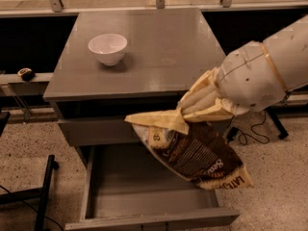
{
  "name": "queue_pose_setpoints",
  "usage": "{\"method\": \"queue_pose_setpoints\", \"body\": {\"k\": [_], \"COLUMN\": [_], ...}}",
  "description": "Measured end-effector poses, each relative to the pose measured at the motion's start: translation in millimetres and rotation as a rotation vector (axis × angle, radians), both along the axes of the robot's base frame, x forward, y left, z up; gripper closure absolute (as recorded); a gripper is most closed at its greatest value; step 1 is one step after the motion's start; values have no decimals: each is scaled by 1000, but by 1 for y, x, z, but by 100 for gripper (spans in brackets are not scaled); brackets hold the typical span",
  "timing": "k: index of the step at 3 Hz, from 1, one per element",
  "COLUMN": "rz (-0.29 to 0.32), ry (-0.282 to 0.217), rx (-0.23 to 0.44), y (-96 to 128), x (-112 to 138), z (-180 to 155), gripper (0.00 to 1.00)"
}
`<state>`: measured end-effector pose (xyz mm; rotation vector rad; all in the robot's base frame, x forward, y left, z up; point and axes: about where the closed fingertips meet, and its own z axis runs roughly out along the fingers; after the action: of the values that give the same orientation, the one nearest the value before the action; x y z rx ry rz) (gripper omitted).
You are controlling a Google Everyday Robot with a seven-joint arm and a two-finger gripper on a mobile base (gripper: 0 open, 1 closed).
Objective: Place brown chip bag into middle drawer
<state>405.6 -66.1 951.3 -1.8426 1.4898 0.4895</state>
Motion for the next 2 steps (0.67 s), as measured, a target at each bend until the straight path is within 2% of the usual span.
{"method": "queue_pose_setpoints", "body": {"k": [1,2], "rz": [-5,22], "ry": [-12,13], "rx": [-9,4], "y": [0,12], "x": [4,19], "z": [0,-35], "gripper": [100,100]}}
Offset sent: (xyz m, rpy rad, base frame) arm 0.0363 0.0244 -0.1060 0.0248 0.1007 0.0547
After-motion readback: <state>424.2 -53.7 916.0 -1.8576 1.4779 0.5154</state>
